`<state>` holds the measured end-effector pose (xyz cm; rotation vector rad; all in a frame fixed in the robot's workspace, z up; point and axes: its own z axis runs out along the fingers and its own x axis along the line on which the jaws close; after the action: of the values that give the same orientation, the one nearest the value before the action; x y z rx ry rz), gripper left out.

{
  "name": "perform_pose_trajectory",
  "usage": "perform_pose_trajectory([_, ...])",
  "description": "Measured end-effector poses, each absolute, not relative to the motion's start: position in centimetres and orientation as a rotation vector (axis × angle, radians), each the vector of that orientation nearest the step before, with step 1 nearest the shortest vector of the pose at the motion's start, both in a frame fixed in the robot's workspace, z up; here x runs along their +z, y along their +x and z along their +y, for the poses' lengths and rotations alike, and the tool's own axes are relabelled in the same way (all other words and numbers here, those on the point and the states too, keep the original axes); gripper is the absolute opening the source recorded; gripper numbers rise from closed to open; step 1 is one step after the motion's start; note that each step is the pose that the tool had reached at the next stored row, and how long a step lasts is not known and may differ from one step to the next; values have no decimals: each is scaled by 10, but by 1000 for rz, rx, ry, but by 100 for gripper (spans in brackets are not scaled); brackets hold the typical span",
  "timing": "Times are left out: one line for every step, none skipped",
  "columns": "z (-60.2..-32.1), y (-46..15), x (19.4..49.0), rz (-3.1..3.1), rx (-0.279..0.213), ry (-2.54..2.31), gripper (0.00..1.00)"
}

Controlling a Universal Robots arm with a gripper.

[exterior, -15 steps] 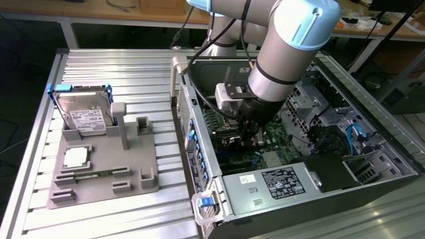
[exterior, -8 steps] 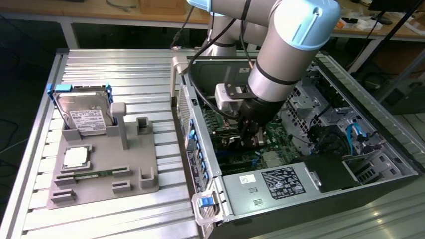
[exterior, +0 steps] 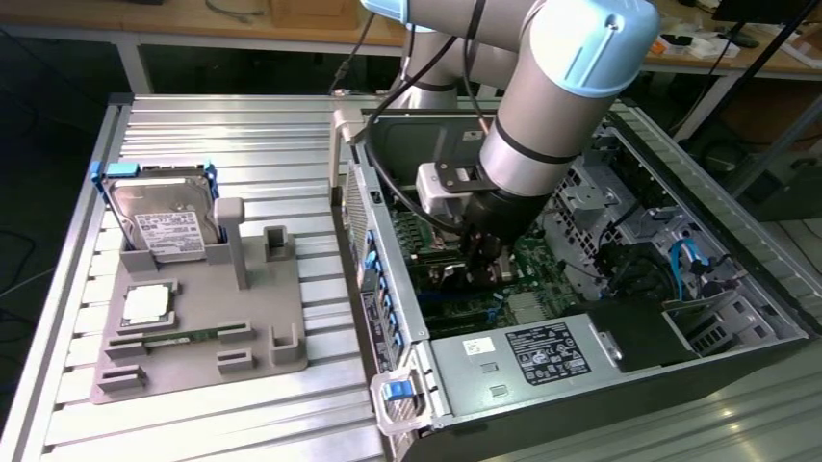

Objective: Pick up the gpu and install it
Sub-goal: 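Insert the gpu into the slot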

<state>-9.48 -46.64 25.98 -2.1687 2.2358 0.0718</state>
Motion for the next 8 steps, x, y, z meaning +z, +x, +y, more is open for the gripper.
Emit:
perform_pose_trajectory([-466,-95,260,2232,72,-2172,27])
perform_pose_trajectory([-466,-95,260,2228,72,-2176,27])
perform_pose_trajectory([-466,-95,260,2224,72,-2181,27])
perform_pose_trajectory([-466,-95,260,2221,72,-2184,27])
perform_pose_trajectory([-466,-95,260,2220,72,-2185,27])
perform_pose_trajectory([-466,-95,260,2220,72,-2185,27])
perform_pose_trajectory([-466,-95,260,2220,72,-2185,27])
perform_pose_trajectory([-466,-95,260,2220,72,-2185,27])
